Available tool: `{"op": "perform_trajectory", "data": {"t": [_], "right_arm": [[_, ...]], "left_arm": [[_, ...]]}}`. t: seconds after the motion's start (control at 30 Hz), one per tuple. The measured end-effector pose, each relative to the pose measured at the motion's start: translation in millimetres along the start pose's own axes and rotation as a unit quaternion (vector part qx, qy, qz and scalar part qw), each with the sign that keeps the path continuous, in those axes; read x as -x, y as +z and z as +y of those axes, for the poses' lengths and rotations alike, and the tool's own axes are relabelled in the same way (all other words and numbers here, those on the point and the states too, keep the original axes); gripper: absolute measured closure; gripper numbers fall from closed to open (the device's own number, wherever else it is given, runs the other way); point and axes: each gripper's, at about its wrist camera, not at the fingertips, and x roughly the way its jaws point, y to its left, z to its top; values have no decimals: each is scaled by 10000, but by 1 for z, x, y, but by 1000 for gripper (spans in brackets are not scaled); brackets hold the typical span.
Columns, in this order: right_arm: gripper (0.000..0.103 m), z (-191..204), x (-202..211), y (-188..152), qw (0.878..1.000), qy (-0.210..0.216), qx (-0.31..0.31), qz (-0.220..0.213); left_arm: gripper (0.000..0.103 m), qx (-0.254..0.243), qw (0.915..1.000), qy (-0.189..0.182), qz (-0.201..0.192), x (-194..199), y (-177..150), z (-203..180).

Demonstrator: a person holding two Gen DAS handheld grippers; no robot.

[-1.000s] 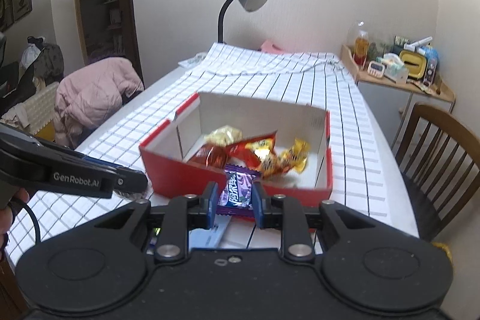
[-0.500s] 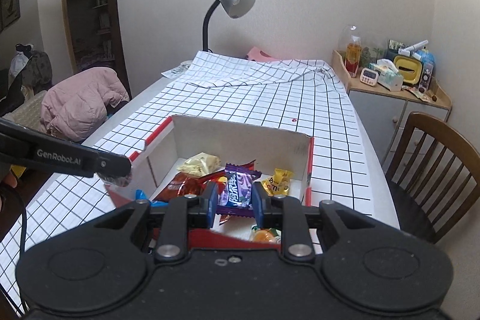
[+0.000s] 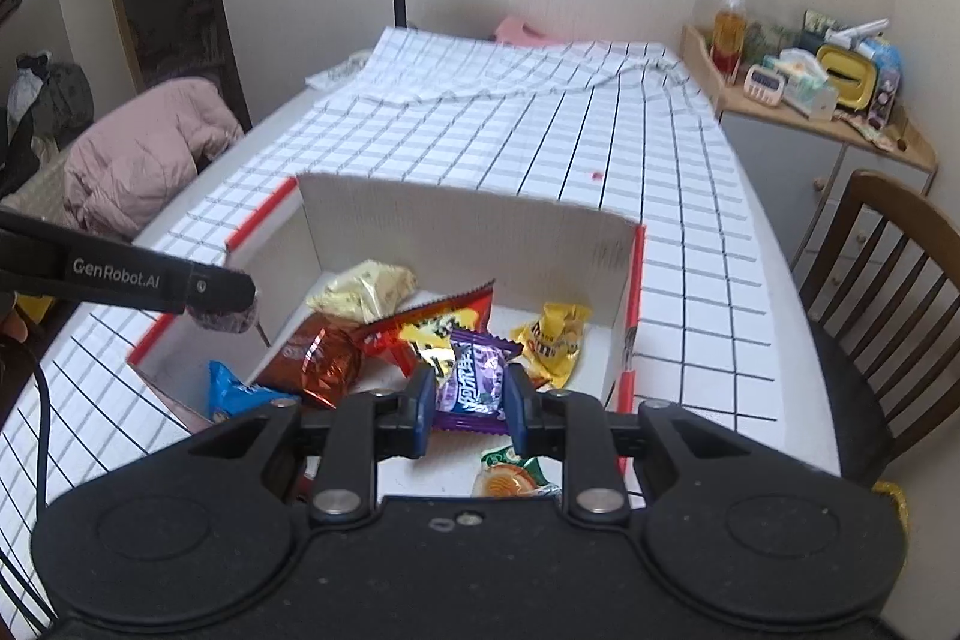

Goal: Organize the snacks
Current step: 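Carry brown candy with left tool while right tool carries purple candy into box, then open both tools to release the two candies inside the red box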

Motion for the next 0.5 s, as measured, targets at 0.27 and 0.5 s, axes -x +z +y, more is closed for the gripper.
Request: {"op": "perform_trajectory", "data": {"t": [0.27,0.5], "right_arm": [[80,-3,-36,-1,9985,120,158,516],[80,-3,-49,-1,9966,287,225,734]], "left_arm": [[74,42,9992,165,375,-34,2,0],[74,55,9976,270,640,-54,-2,-1]]}}
